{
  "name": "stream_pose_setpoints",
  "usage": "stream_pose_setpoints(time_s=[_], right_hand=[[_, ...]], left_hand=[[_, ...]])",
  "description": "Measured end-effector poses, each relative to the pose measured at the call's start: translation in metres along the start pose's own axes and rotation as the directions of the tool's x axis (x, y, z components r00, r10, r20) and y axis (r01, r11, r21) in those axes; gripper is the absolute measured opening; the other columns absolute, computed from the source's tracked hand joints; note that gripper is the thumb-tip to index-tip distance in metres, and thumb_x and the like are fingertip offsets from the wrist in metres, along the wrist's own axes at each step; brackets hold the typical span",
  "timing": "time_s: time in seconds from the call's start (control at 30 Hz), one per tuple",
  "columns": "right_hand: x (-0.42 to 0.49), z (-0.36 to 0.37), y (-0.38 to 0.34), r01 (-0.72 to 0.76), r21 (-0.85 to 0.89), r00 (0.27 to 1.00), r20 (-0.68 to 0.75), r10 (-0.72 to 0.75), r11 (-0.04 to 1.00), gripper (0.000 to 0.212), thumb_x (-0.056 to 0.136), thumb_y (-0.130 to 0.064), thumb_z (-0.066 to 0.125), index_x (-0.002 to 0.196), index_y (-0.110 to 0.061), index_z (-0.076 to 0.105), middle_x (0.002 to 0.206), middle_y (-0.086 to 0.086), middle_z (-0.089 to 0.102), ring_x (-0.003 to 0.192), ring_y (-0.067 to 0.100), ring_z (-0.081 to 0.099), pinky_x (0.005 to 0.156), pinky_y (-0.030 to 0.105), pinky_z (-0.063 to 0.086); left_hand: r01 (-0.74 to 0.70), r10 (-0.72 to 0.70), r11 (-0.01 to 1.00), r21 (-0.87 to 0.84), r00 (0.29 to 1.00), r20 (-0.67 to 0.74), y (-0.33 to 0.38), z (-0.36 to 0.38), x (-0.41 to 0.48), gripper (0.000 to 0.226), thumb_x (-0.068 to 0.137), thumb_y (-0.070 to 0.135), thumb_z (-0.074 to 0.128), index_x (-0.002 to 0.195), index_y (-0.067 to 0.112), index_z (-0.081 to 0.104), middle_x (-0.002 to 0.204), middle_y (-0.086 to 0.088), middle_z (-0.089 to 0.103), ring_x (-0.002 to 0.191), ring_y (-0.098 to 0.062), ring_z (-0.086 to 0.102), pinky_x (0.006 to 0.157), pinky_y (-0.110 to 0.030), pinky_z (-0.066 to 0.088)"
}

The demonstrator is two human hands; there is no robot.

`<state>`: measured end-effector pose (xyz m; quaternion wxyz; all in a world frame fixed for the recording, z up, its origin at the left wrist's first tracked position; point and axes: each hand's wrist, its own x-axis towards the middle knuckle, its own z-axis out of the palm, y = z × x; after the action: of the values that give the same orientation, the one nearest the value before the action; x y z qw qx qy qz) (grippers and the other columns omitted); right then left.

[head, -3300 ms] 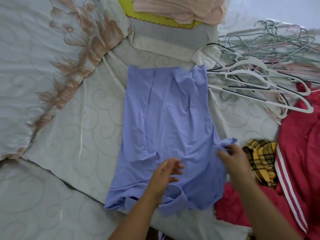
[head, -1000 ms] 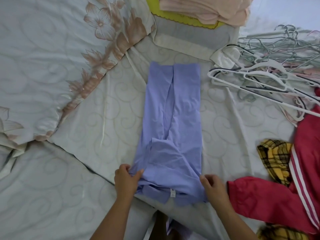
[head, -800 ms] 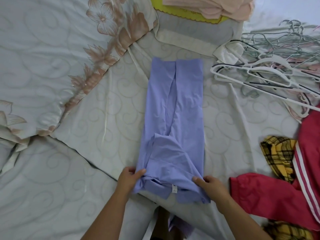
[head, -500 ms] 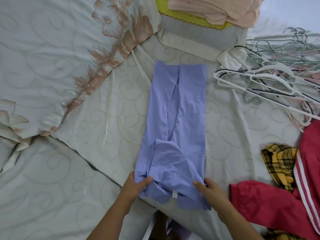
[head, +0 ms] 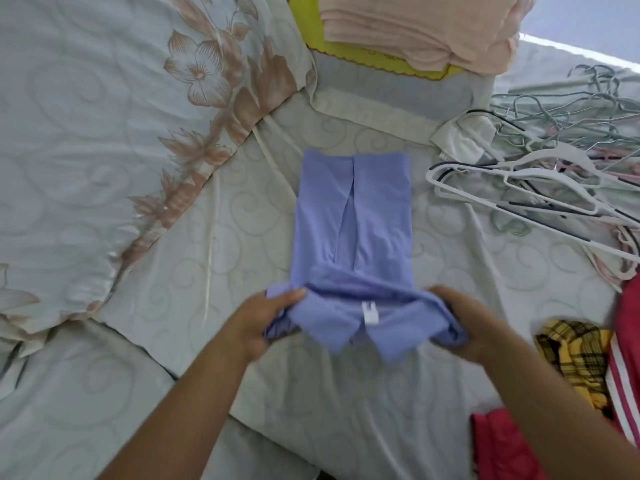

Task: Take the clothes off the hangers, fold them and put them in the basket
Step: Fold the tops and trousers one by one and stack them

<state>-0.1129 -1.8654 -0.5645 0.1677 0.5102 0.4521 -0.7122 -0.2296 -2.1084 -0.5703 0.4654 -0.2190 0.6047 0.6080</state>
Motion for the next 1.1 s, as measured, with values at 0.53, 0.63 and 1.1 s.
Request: stream_pose_setpoints(time_s=[0.53,0.63,1.1], right_hand=[[0.117,0.024,0.002,0.172,-0.341,0.904,-0.318,-0.286,0.924,0.03,0.084,-0.018,0.066,0.103,0.002,0.054,0.093,0.015,0.056,0.071,0.025,0.055,0.06,0.033,0.046],[0.112,0.028,0.002,0.179,-0.216,0.928,-0.287,-0.238,0.96,0.02,0.086,-0.012,0.066,0.099,0.0,0.056,0.077,0.01,0.055,0.057,0.017,0.045,0.053,0.026,0.038],[0.011,-0.014,0.132,-0.044,-0.179,0.976,-0.218,0.004,0.983,0.019,0.08,0.016,0.061,0.068,0.004,0.054,0.038,0.003,0.042,0.029,0.008,0.034,0.03,0.015,0.027]], left_hand=[[-0.053,0.237,0.853,0.519,0.926,-0.294,0.011,-0.002,0.12,0.037,0.082,0.036,0.068,0.082,0.0,0.061,0.078,-0.013,0.063,0.075,-0.028,0.059,0.068,-0.035,0.044],[-0.078,0.284,0.844,0.531,0.905,-0.318,0.011,0.004,0.12,0.027,0.09,0.018,0.059,0.067,0.011,0.048,0.074,-0.01,0.053,0.073,-0.022,0.048,0.067,-0.03,0.036],[0.127,-0.059,0.944,0.305,0.973,-0.222,-0.11,-0.035,0.004,0.013,0.085,-0.007,0.058,0.088,0.004,0.052,0.071,-0.008,0.065,0.051,-0.01,0.058,0.042,-0.017,0.044]])
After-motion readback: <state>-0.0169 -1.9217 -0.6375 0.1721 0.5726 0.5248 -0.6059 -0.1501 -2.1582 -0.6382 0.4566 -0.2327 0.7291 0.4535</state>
